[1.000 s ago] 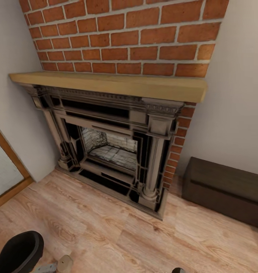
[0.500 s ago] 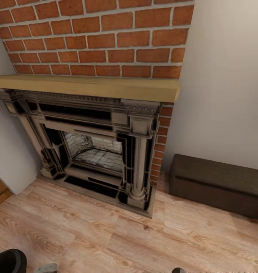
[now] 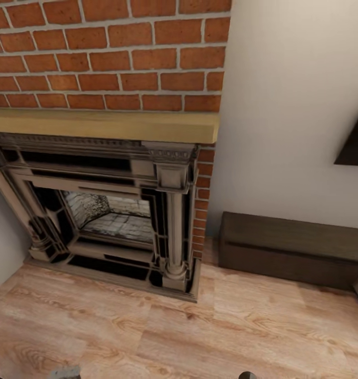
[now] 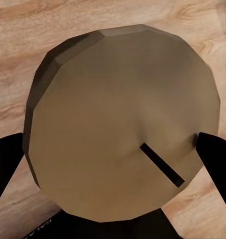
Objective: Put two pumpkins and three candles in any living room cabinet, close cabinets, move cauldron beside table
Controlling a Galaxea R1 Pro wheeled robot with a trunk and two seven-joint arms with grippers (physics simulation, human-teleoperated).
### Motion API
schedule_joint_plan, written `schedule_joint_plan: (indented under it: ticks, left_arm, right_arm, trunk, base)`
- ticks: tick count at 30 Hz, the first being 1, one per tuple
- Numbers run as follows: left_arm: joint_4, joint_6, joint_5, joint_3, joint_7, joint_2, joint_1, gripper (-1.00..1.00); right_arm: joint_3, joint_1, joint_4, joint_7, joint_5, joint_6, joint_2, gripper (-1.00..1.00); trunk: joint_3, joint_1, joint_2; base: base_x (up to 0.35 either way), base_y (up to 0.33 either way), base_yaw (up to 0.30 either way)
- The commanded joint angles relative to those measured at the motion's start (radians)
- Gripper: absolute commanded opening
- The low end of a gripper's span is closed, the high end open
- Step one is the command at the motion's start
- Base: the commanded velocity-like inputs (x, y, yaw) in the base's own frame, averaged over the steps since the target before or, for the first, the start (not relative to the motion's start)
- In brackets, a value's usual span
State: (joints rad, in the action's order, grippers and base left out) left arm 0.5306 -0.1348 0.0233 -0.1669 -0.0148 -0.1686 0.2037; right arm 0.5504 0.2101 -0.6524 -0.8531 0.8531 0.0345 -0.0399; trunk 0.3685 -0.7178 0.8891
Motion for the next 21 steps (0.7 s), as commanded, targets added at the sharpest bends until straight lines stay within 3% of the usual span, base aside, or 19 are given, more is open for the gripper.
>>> schedule_joint_plan:
  ticks: [1, 21]
  left_arm:
    - [0.000, 0.000, 0.000, 0.000, 0.000, 0.000, 0.000, -1.00]
    - [0.000, 0.003, -0.002, 0.001, 0.001, -0.002, 0.000, -1.00]
  right_arm:
    - [0.000, 0.000, 0.000, 0.000, 0.000, 0.000, 0.000, -1.00]
    - [0.000, 0.000, 0.000, 0.000, 0.000, 0.001, 0.000, -1.00]
  trunk:
    - [-0.001, 0.000, 0.000]
    - [-0.023, 0.000, 0.000]
  base:
    - [0.000, 0.000, -0.248]
    - [0.017, 0.000, -0.244]
